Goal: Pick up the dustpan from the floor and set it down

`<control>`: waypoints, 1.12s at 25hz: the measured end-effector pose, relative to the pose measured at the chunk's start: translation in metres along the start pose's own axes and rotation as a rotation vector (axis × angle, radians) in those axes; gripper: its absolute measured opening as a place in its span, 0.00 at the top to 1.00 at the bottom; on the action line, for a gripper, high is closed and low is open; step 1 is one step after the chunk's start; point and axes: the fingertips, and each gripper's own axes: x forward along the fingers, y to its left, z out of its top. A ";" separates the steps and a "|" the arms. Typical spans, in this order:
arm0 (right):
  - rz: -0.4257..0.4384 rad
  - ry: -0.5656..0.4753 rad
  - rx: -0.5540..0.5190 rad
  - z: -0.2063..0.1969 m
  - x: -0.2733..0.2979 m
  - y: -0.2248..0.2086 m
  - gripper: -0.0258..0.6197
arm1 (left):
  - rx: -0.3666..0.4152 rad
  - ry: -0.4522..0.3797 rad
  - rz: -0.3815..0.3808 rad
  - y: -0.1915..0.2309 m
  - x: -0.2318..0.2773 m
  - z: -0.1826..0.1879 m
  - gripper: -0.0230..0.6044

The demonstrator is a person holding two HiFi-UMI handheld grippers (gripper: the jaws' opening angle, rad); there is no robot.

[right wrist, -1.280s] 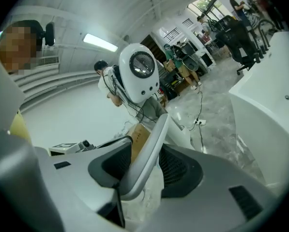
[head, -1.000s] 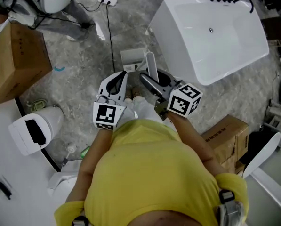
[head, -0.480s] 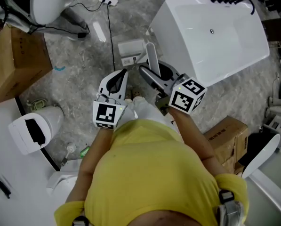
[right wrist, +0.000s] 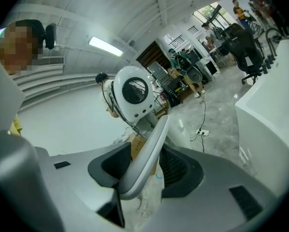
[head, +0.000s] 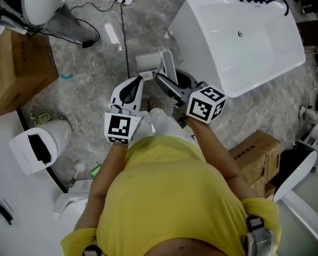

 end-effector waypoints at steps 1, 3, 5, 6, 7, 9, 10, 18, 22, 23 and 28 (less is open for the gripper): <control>-0.005 0.001 0.005 -0.004 0.000 -0.004 0.66 | 0.002 0.001 -0.003 -0.001 0.001 0.000 0.97; -0.019 0.006 0.008 -0.012 0.000 -0.011 0.66 | 0.004 0.006 -0.007 -0.003 0.003 -0.003 0.97; -0.037 0.015 0.005 -0.023 0.001 -0.021 0.66 | 0.005 0.020 -0.008 -0.003 0.004 -0.008 0.97; -0.046 0.019 0.007 -0.028 0.001 -0.026 0.66 | 0.005 0.027 -0.008 -0.003 0.004 -0.010 0.97; -0.056 0.022 0.011 -0.034 0.001 -0.031 0.66 | 0.003 0.033 -0.009 -0.003 0.005 -0.013 0.97; -0.076 0.028 0.019 -0.043 0.001 -0.043 0.67 | 0.002 0.041 -0.008 -0.004 0.005 -0.017 0.97; -0.085 0.031 0.021 -0.047 0.001 -0.048 0.67 | 0.003 0.046 -0.008 -0.005 0.005 -0.018 0.97; -0.131 0.053 0.042 -0.074 0.012 -0.084 0.68 | -0.008 0.082 -0.016 -0.007 0.007 -0.031 0.97; -0.159 0.085 0.040 -0.088 0.013 -0.095 0.69 | -0.013 0.105 -0.023 -0.007 0.008 -0.037 0.97; -0.169 0.095 0.039 -0.092 0.013 -0.099 0.69 | -0.013 0.109 -0.027 -0.007 0.008 -0.037 0.97; -0.217 0.130 0.057 -0.111 0.009 -0.114 0.70 | -0.011 0.120 -0.034 -0.008 0.004 -0.041 0.97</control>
